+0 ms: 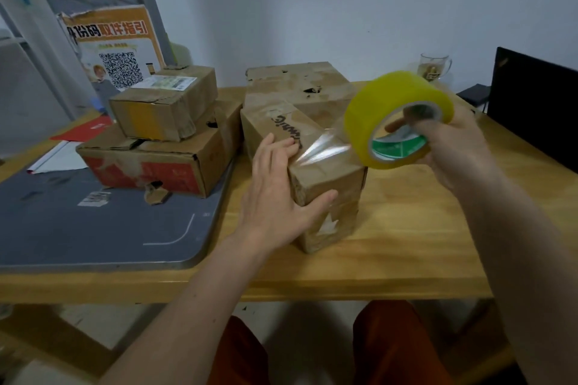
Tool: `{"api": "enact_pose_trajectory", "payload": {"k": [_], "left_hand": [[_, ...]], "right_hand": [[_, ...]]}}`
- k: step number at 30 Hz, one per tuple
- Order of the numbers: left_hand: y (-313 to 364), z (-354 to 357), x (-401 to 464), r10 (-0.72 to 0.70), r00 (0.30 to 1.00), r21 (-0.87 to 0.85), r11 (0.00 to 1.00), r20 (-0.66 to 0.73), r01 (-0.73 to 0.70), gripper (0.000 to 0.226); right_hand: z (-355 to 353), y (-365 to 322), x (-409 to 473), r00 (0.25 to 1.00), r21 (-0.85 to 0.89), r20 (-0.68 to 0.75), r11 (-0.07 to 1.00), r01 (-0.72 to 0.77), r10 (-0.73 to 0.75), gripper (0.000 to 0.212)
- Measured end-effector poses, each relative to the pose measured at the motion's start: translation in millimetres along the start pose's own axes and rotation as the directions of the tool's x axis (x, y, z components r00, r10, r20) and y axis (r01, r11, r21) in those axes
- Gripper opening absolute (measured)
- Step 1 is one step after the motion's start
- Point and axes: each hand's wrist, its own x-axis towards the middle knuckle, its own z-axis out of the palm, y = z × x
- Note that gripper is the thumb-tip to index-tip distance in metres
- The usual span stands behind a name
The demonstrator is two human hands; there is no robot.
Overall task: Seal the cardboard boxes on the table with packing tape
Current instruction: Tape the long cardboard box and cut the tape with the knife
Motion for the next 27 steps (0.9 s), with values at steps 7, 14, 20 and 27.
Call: {"api": "enact_pose_trajectory", "payload": {"k": [7,14,20,27], "left_hand": [[5.5,-2.2,0.1,-0.021,1.000,-0.017,1.000,0.023,0.022,0.086],[31.4,-21.4,12.1,-0.068,0.989,0.219,0.975,0.128,0.039,0.090],[46.4,-6.5,20.9,-0.046,0.987,0.310,0.951,0.152,-0.004,0.104],[40.6,-2.1,21.2,-0.032,0.987,0.311,0.950,0.156,-0.019,0.111]], "right_hand": [[4.8,34.4,-10.8,0.971,0.420,0.047,0.877,-0.233,0.235,0.031],[24.5,43.5,-21.1,0.943,0.528,0.124,0.785,-0.325,0.308,0.030],[20.1,46.5,-14.8,0.929,0.576,0.114,0.739,-0.350,0.352,0.022],[13.0,65.6,-8.1,0.903,0.656,0.204,0.632,-0.414,0.379,0.018]]}}
